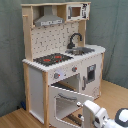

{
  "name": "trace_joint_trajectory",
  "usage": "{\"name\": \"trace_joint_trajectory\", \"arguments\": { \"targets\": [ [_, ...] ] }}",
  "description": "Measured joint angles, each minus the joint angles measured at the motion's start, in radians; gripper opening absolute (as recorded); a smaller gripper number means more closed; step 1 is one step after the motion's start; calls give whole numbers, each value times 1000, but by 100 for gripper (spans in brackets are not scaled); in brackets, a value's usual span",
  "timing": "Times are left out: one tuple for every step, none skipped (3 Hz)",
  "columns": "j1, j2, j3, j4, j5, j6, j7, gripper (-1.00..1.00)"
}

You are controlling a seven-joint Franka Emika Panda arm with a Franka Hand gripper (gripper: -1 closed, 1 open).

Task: Play with the kitchen

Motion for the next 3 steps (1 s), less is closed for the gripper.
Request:
{"name": "trace_joint_trajectory", "arguments": {
  "targets": [
    [-25,13,20,0,1,3,109,100],
    [-26,26,34,-21,15,3,216,100],
    [-15,33,77,-72,17,3,301,100]
  ]
}}
